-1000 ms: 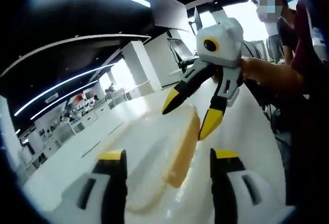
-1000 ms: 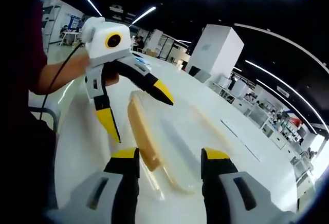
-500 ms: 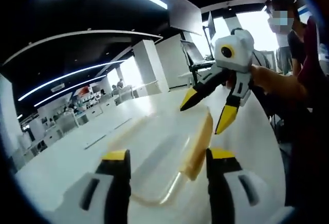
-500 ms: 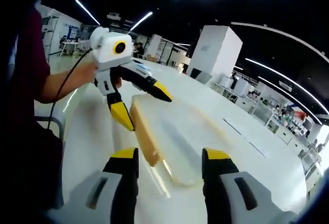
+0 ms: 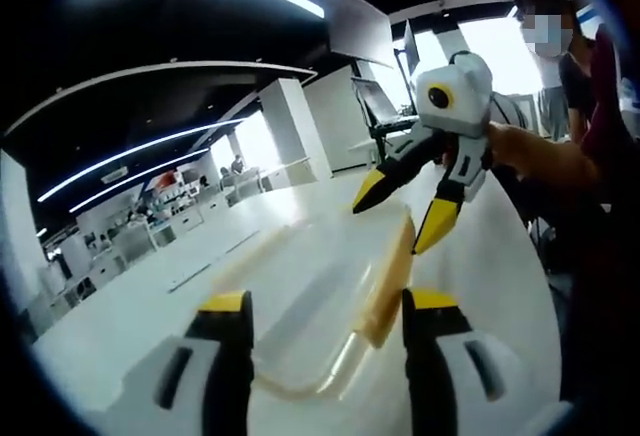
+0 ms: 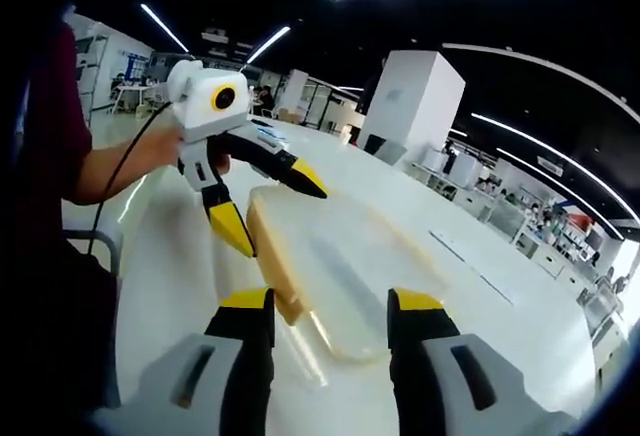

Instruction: Snap each plastic latch of the storage box into its locked position after aligning the lid with the box until every specified latch is closed and the lid sits flush.

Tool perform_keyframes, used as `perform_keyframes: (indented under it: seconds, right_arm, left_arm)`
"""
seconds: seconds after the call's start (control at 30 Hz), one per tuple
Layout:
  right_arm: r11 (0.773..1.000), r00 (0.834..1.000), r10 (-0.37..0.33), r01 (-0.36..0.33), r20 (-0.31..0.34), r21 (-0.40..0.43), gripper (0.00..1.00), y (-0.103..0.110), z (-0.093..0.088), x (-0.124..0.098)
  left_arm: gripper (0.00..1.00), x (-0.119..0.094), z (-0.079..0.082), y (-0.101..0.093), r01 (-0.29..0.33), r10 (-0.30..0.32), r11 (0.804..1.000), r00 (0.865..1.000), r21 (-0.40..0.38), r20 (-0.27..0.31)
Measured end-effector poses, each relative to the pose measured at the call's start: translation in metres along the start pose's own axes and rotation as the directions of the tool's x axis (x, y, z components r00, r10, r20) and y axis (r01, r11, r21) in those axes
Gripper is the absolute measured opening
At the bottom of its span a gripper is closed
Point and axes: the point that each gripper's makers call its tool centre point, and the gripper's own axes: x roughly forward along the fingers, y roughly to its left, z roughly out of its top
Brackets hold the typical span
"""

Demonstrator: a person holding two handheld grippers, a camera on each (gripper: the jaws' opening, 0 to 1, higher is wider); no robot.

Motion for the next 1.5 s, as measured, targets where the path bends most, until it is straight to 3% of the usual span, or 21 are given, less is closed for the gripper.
perform_keyframes:
  seconds: [0.23,0.3,0.77,1.2,1.27,1.5]
  right_arm:
    - [1.000,1.000,-0.007,0.007,-0.012,-0.017,0.46,-0.0009,-0.0007,0.0035]
    - [1.000,1.000,-0.007,0.006,-0.011,-0.011,0.46,-0.0010,-0.0009,0.0033]
    - [1.000,1.000,-0.014,0.014,-0.002,-0.026,0.46,-0.0013,-0.0016,0.0037]
    - [0.999,1.000,-0.020,0.019,0.000,-0.038,0.46,0.0005,-0.0018,0.0033]
    - [0.999,1.000,-0.020,0.020,-0.002,-0.037,0.46,0.0005,-0.0017,0.0033]
    - [0.999,1.000,-0.019,0.019,0.001,-0.038,0.46,0.0020,-0.0016,0.0024]
  left_arm:
    - [0.59,-0.0011,-0.0007,0.0001,-0.009,0.009,1.000,1.000,0.010,0.001]
    - [0.58,-0.0030,-0.0049,0.0013,-0.017,0.019,0.998,0.999,0.062,-0.034]
    - [0.58,0.0008,-0.0069,0.0005,-0.031,0.035,0.996,0.998,0.088,-0.044]
    - [0.58,-0.0002,-0.0064,-0.0006,-0.025,0.029,0.996,0.998,0.080,-0.047]
    - [0.58,-0.0025,-0.0027,-0.0050,0.000,0.001,1.000,0.999,0.021,-0.039]
    - [0.55,-0.0060,-0.0026,0.0000,-0.012,0.012,1.000,0.999,0.008,-0.030]
